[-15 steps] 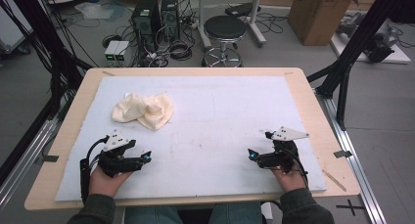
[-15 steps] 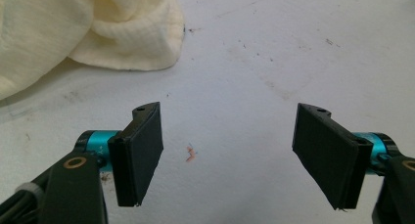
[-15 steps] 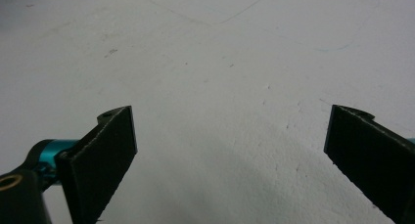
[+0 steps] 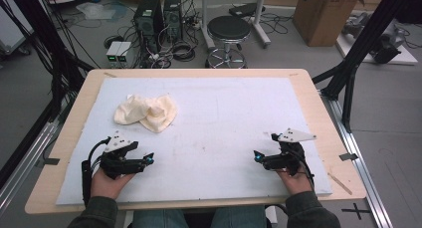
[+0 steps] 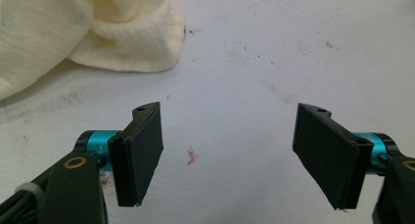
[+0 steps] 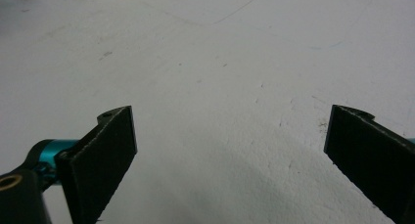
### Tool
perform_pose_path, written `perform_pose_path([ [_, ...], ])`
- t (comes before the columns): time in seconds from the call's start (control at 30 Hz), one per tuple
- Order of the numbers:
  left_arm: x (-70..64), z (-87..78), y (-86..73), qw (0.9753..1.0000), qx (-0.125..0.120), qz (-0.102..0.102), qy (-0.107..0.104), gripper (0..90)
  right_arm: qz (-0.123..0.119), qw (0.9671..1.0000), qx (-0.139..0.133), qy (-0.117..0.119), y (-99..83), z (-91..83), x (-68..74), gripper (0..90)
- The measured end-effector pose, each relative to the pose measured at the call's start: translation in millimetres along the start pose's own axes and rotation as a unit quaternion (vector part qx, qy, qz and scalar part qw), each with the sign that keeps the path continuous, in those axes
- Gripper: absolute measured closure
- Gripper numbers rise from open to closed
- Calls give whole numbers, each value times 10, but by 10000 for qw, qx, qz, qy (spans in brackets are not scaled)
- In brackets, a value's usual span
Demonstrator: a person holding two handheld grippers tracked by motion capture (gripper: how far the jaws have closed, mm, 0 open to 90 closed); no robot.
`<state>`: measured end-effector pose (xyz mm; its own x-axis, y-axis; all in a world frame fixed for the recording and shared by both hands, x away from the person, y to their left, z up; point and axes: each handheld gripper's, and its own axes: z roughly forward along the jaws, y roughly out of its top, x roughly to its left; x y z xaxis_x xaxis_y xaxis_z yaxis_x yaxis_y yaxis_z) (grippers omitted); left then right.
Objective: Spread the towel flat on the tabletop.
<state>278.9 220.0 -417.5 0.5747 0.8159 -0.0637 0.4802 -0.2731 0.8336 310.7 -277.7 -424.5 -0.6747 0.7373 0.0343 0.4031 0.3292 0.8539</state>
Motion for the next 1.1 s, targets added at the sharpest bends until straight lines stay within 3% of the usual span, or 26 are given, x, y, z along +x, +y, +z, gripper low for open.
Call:
perform_pose_path([
  [0.3,-26,-30,11,10000,6,12,-44,271,54,10000,-40,-20,16,-13,-9,45],
  [0.53,-45,-68,57,9999,-68,-22,-131,271,-35,10000,-49,37,29,-7,20,45],
  [0.7,-48,-86,94,9999,-85,-27,-147,272,21,9999,-98,18,22,-82,29,45],
  [0.83,-43,-113,158,9998,-112,-2,-168,276,87,9999,-122,15,12,-121,8,45],
  [1.1,90,-126,469,9999,-70,-20,-132,300,108,9998,-179,31,30,-148,1,45],
])
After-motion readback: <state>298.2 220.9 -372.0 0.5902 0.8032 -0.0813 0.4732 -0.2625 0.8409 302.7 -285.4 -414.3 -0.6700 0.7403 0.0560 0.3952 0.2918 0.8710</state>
